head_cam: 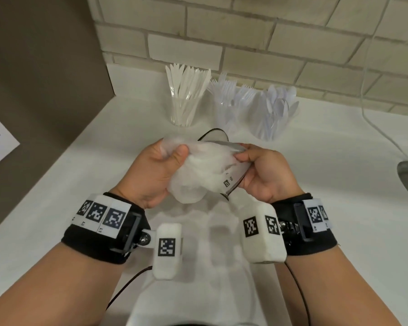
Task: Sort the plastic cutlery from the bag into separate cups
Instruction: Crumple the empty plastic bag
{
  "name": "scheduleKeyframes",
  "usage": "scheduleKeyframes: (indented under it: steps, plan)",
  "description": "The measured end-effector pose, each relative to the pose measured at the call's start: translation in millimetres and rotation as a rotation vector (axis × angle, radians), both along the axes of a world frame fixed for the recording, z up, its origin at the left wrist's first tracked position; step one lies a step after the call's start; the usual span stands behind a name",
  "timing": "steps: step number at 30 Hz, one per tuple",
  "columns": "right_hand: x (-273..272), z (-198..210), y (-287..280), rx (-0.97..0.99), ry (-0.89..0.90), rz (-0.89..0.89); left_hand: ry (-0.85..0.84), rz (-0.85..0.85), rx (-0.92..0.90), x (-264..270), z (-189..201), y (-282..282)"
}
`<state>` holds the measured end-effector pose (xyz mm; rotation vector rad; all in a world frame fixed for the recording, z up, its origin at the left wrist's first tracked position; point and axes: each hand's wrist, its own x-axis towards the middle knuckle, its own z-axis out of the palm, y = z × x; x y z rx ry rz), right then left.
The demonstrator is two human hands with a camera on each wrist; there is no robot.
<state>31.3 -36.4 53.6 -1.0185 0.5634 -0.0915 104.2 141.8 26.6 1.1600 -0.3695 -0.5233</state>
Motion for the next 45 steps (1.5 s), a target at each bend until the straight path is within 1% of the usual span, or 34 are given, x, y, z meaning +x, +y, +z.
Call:
scheduleKeyframes:
  steps: [1,2,4,5,6,7,8,9,10,12,13,15,16,18,19,20,21,22,24,25,26,27,28,29,30,31,32,35,36,37,38,40,42,45]
  plan:
    - [0.2,-2.6,-0.3,-0.016,0.019,-0.051,-0.025,0.053,0.049,0.9,-0.6,-0.2]
    - [0.4,-5.3,-1.8,-0.117,0.042,-0.093,-0.078,0.123,0.113,1.0,-1.3,-0.6]
    - [-2.5,-4.5,-2.7,-0.488,0.095,-0.120,-0.199,0.270,0.236,0.4,-2.2,-2.6]
    - [-5.2,-2.0,-0.8,-0.635,0.083,-0.118,-0.243,0.337,0.296,0.3,-3.7,-4.0]
    - [-7.6,0.9,2.3,-0.713,0.039,-0.092,-0.281,0.397,0.350,-0.1,-4.7,-5.8]
    - [-9.5,3.6,6.9,-0.715,-0.024,-0.040,-0.313,0.440,0.384,-0.9,-4.7,-7.0]
    - [-10.7,6.7,12.2,-0.678,-0.078,0.034,-0.334,0.443,0.386,-1.8,-4.6,-8.3]
    - [-11.3,8.4,17.2,-0.659,-0.102,0.117,-0.339,0.400,0.351,-4.4,-3.2,-9.5]
    - [-10.3,7.9,21.0,-0.690,-0.093,0.204,-0.327,0.312,0.286,-8.4,-1.5,-10.9]
    - [-9.9,5.9,25.4,-0.755,-0.073,0.355,-0.247,0.079,0.116,-17.0,2.3,-13.5]
    - [-10.2,6.5,26.3,-0.724,-0.054,0.400,-0.171,-0.012,0.037,-19.8,3.7,-13.4]
    - [-11.3,5.8,24.6,-0.605,-0.002,0.428,-0.004,-0.132,-0.074,-22.1,4.9,-9.5]
    - [-13.0,5.3,24.3,-0.569,0.013,0.449,0.048,-0.171,-0.098,-20.7,4.6,-6.1]
    - [-16.9,3.9,24.8,-0.560,0.007,0.493,0.089,-0.234,-0.101,-15.1,4.2,1.3]
    - [-18.1,3.5,24.4,-0.554,-0.001,0.483,0.082,-0.247,-0.086,-10.8,3.8,4.1]
    - [-18.7,4.3,23.8,-0.543,-0.007,0.436,0.064,-0.217,-0.052,-6.4,4.6,5.6]
    - [-18.9,5.3,22.2,-0.544,-0.015,0.368,0.032,-0.138,0.023,-1.7,6.2,6.6]
    - [-18.1,4.9,19.8,-0.568,-0.017,0.297,-0.005,-0.033,0.139,3.6,7.4,8.3]
    - [-13.2,2.9,15.0,-0.679,-0.001,0.166,-0.091,0.205,0.396,8.2,11.3,11.8]
    - [-11.3,1.4,14.0,-0.752,0.013,0.127,-0.152,0.242,0.469,7.9,13.4,13.0]
    - [-9.5,-0.1,14.5,-0.817,0.024,0.113,-0.225,0.180,0.504,5.2,16.9,13.6]
    - [-7.8,-1.2,15.8,-0.869,0.027,0.133,-0.289,0.043,0.499,-0.1,20.7,12.8]
    - [-6.8,-0.7,18.3,-0.925,0.026,0.192,-0.341,-0.112,0.486,-5.3,23.7,11.6]
    - [-7.1,1.2,22.7,-0.994,0.023,0.289,-0.379,-0.230,0.475,-8.9,24.7,10.0]
    - [-7.9,2.8,27.1,-1.059,0.022,0.383,-0.403,-0.284,0.469,-10.7,25.1,8.3]
    - [-8.0,3.6,29.7,-1.115,0.023,0.423,-0.413,-0.265,0.466,-10.5,23.8,6.4]
    - [-7.7,3.4,30.8,-1.156,0.017,0.402,-0.415,-0.184,0.463,-9.9,22.6,4.6]
    - [-8.1,2.0,29.9,-1.223,0.038,0.177,-0.411,0.203,0.452,-6.9,19.7,2.7]
    - [-8.8,2.9,31.0,-1.232,0.078,0.173,-0.420,0.289,0.438,-7.1,19.5,2.6]
    - [-9.9,4.5,32.7,-1.198,0.111,0.217,-0.426,0.327,0.426,-7.9,18.8,2.5]
    - [-10.9,5.0,34.2,-1.103,0.100,0.264,-0.414,0.327,0.416,-9.5,17.6,1.9]
    - [-12.5,2.4,34.0,-0.885,0.020,0.256,-0.291,0.257,0.377,-14.8,16.5,0.4]
    - [-14.6,0.3,31.6,-0.781,-0.076,0.215,-0.103,0.145,0.302,-18.9,16.4,2.5]
    - [-21.6,-0.1,33.0,-0.588,-0.203,0.234,0.093,-0.031,0.160,-26.6,20.0,9.0]
